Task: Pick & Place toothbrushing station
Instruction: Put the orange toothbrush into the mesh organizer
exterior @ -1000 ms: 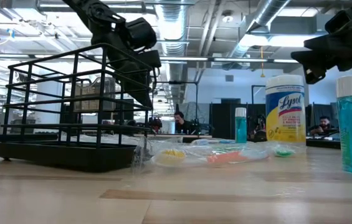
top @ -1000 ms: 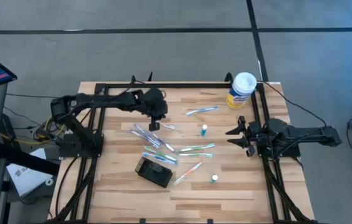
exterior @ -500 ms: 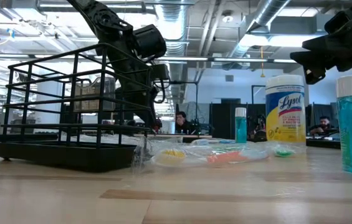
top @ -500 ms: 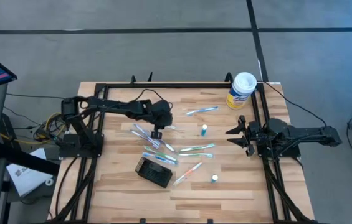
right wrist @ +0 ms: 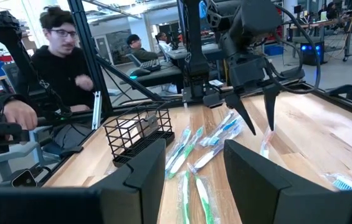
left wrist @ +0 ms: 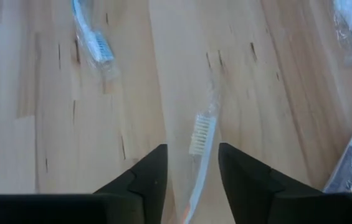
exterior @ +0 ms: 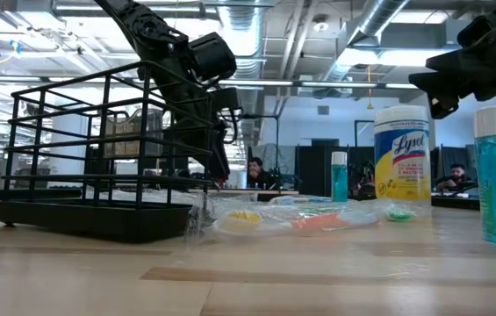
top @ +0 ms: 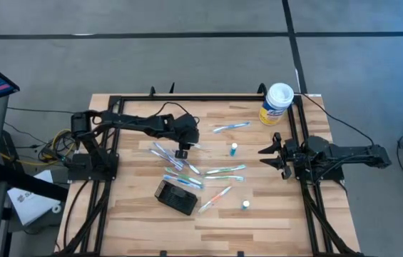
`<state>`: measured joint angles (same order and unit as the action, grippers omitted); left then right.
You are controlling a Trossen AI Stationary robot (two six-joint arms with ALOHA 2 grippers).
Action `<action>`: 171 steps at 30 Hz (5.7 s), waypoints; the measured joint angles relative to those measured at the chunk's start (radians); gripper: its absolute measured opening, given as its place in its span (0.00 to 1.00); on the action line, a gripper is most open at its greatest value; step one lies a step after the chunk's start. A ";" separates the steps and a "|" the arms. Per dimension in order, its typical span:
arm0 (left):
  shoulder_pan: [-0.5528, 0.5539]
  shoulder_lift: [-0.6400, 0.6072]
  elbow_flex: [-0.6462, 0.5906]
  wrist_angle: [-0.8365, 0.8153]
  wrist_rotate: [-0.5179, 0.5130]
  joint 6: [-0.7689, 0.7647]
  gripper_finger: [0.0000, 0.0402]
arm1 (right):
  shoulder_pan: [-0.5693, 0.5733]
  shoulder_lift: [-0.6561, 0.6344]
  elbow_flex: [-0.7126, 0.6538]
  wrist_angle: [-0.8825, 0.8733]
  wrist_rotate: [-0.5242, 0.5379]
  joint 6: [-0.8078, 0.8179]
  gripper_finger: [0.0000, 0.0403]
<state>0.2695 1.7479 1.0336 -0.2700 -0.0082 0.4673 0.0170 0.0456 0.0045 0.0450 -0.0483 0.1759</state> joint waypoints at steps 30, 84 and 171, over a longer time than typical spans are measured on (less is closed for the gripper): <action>0.040 0.134 0.002 0.029 0.000 0.006 0.31 | 0.000 0.000 0.000 0.000 0.000 0.000 0.38; -0.051 -0.626 -0.591 0.795 0.246 -0.448 0.01 | -0.004 0.026 0.005 0.011 0.027 0.000 0.38; -0.991 -0.333 -0.860 1.748 -0.508 -0.379 0.00 | -0.006 0.033 0.013 0.015 0.027 0.002 0.38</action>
<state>-0.7212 1.4145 0.1732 1.4778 -0.5157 0.0883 0.0109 0.0788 0.0175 0.0601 -0.0216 0.1780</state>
